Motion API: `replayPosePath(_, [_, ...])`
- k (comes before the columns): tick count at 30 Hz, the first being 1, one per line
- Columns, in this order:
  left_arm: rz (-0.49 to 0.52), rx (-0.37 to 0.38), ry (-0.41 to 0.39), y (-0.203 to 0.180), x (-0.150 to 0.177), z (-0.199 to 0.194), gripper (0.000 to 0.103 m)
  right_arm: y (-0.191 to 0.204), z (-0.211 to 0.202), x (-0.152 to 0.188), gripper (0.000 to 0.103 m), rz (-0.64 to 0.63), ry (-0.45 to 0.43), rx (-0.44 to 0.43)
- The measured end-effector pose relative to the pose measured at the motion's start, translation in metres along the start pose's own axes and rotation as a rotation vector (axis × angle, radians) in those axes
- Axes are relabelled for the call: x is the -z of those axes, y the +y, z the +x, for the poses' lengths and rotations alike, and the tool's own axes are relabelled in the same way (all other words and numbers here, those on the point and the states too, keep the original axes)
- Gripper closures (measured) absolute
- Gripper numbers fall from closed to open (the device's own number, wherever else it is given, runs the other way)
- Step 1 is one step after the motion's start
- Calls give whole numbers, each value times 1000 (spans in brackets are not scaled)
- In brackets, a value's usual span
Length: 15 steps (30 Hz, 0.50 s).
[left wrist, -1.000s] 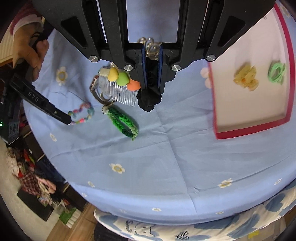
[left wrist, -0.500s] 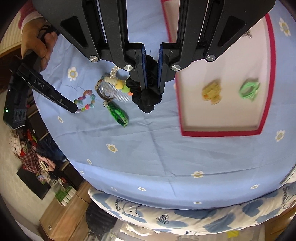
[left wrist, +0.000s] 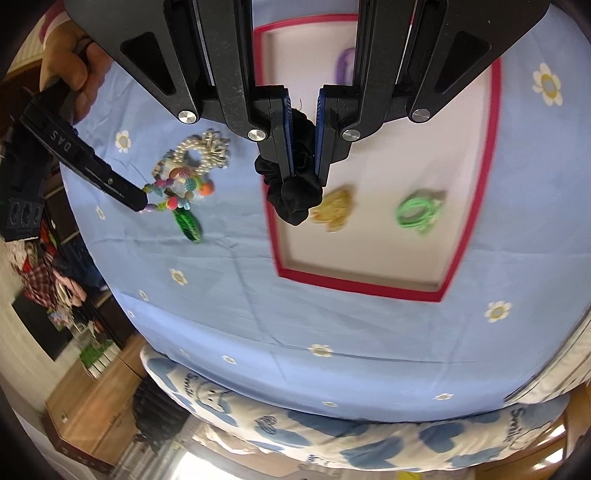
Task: Organize jewelry
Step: 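Carry the scrunchie and beaded bracelet into the tray and release both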
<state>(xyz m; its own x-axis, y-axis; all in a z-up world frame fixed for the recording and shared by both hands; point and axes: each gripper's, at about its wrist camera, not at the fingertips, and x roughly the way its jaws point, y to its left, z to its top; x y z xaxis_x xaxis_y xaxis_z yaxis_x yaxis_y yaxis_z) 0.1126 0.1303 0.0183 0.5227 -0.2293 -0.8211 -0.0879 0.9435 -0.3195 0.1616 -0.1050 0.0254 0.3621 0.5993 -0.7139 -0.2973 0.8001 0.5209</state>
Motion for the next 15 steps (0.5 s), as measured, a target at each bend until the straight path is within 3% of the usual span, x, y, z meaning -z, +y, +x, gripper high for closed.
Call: replayPosePath(15, [-108, -51, 1, 67, 9, -4, 95, 77, 64, 9, 96, -82, 98, -136])
